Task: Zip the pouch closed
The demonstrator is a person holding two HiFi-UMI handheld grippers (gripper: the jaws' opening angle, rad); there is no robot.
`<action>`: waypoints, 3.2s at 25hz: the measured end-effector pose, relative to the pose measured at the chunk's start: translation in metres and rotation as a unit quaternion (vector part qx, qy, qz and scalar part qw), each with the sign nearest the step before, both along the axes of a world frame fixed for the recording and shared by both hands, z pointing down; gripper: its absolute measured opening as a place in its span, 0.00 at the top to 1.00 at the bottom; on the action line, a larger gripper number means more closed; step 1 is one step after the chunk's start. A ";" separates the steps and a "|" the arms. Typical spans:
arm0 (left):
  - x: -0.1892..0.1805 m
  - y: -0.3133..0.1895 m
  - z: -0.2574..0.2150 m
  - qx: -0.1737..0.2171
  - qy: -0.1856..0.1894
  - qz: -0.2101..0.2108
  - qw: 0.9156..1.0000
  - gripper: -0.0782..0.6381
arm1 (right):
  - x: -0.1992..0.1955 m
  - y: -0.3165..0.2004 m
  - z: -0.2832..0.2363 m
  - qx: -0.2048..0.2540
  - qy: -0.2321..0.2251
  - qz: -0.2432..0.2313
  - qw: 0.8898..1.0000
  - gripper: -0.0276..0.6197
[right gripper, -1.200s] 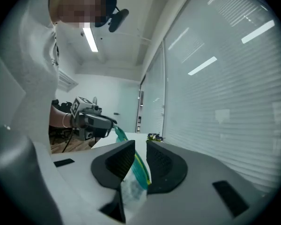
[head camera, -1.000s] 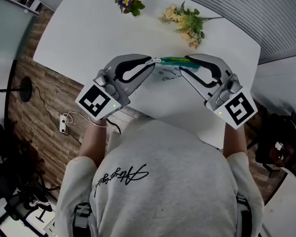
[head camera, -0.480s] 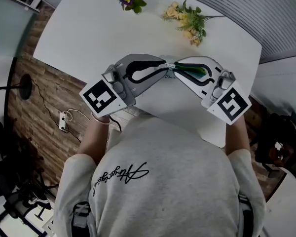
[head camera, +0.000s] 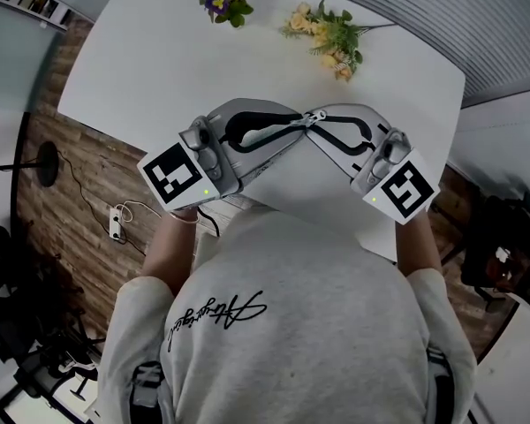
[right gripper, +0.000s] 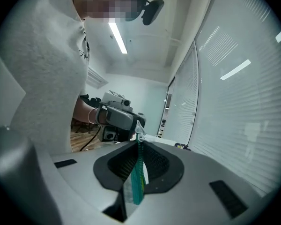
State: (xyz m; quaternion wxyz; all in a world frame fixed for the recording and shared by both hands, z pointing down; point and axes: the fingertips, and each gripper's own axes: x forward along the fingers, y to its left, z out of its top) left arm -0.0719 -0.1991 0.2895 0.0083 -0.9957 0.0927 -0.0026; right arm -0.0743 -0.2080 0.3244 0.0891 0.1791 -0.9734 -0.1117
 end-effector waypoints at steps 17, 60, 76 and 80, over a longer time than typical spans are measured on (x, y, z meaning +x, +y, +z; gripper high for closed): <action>0.006 -0.006 0.031 0.037 -0.086 -0.026 0.995 0.84 | 0.020 -0.003 0.003 -0.085 -0.082 -0.022 0.993 0.86; 0.014 -0.018 0.011 0.056 -0.124 -0.056 0.989 0.85 | 0.025 -0.028 -0.017 -0.132 -0.094 0.096 0.982 0.95; 0.019 -0.025 0.054 -0.016 -0.124 -0.072 0.990 0.86 | 0.036 -0.043 0.030 -0.184 -0.092 0.164 0.965 0.95; 0.018 -0.025 0.056 -0.024 -0.114 -0.070 0.991 0.86 | 0.047 -0.049 0.035 -0.198 -0.103 0.177 0.959 0.95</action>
